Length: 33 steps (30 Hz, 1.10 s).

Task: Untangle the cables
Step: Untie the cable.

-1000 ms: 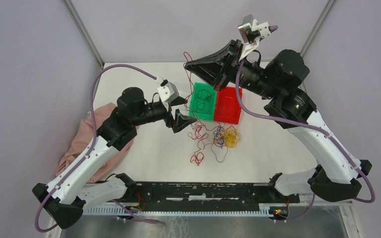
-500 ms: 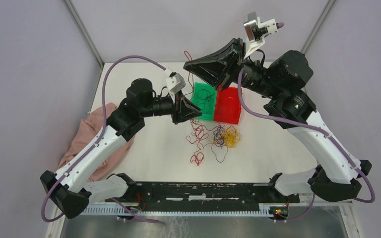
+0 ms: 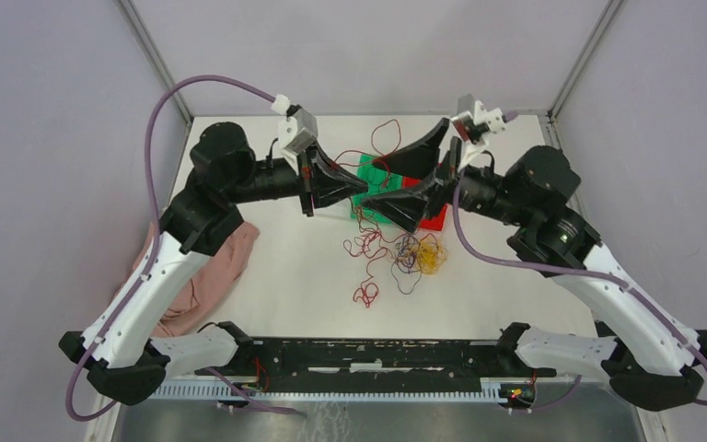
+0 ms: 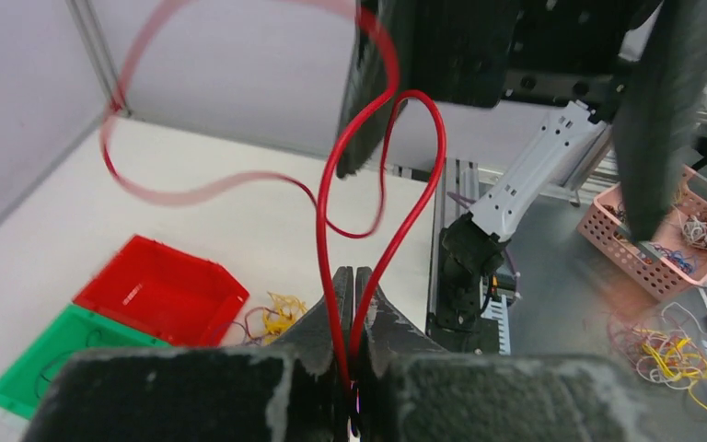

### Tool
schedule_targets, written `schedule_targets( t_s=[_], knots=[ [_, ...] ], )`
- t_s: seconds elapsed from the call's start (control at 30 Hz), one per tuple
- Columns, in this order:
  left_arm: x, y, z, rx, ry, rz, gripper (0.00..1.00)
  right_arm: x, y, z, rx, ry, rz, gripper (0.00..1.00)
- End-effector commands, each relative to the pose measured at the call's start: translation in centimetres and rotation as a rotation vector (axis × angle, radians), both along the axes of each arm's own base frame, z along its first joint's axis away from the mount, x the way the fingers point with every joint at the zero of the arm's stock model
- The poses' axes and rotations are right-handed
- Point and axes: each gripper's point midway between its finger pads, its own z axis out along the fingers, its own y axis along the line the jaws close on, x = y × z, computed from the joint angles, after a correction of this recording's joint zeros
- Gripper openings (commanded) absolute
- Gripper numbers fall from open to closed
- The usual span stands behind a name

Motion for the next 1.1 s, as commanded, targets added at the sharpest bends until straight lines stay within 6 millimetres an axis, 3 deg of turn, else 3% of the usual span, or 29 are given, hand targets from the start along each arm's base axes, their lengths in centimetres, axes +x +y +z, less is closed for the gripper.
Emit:
schedule_targets(
  t_s=[0.0,0.13,0.27,0.37,0.57,0.77,0.9,1.07],
  knots=[
    [-0.3,0.6,3.6,-0.026,-0.109,0.0,0.03,-3.3,-3.2,0.0,-0.01,-0.158,0.019,0.84],
    [0.5,0.7,5.1,-0.041,-0.152,0.038,0.03,-5.4,-2.8,-4.7,-0.144,-0.163,0.155,0.83],
    [0.9,0.8,6.4,-0.053,-0.187,0.061,0.03,-2.7,-2.5,-7.5,-0.21,-0.135,0.047,0.81],
    [0.7,0.8,6.9,-0.06,-0.181,0.053,0.03,-1.0,-2.0,-7.8,-0.174,-0.155,-0.018,0.79],
    [0.7,0.8,7.2,-0.057,-0.182,0.051,0.03,1.4,0.8,-5.5,-0.049,-0.173,-0.036,0.74],
    [0.8,0.6,7.5,-0.061,-0.173,0.05,0.03,3.8,3.6,-4.8,0.02,-0.134,-0.034,0.57],
    [0.7,0.6,8.0,-0.067,-0.178,0.047,0.03,5.1,4.7,-6.8,0.018,-0.084,-0.046,0.38],
    [0.4,0.8,9.3,-0.082,-0.206,0.046,0.03,6.4,4.8,-11.0,-0.022,-0.02,-0.103,0.29]
  ],
)
